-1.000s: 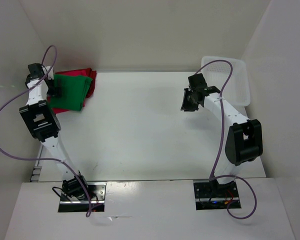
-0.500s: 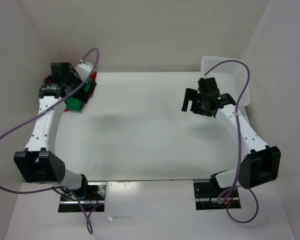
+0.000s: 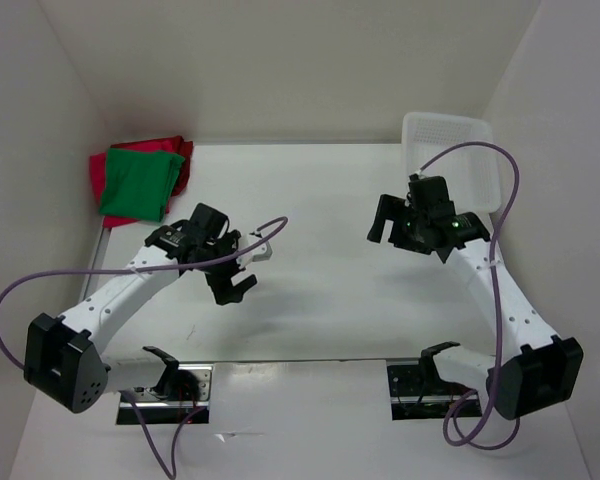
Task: Fold and stack the t-shirts
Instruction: Put the neatly folded tshirt into the corner of the board with the left arm
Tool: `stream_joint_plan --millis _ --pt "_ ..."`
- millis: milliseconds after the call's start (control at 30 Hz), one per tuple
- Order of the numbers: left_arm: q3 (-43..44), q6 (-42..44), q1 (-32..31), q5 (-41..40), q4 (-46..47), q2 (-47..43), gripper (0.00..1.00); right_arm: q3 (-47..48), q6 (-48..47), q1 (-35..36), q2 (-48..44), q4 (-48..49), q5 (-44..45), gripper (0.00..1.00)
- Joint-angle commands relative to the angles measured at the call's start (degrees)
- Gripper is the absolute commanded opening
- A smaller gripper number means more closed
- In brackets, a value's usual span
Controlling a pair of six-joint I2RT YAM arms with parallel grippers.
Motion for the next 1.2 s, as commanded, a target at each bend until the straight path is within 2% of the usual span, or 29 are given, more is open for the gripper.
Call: stream_joint_plan --millis 0,267,1167 --pt "-0.66 -0.41 -0.82 8.43 2.11 -1.19 1.00 -1.65 1.99 0.40 -4.28 0.58 -2.12 1.00" --pt "-1.19 -0.41 -1.35 7.73 3.17 -0.58 1.00 -4.73 4.54 0.40 -9.12 1.63 -4.59 1.00" --pt "-1.71 -0.41 -1.35 7.20 3.17 -1.63 1.00 -5.79 4.54 0.40 -6.31 3.22 -7.31 1.00"
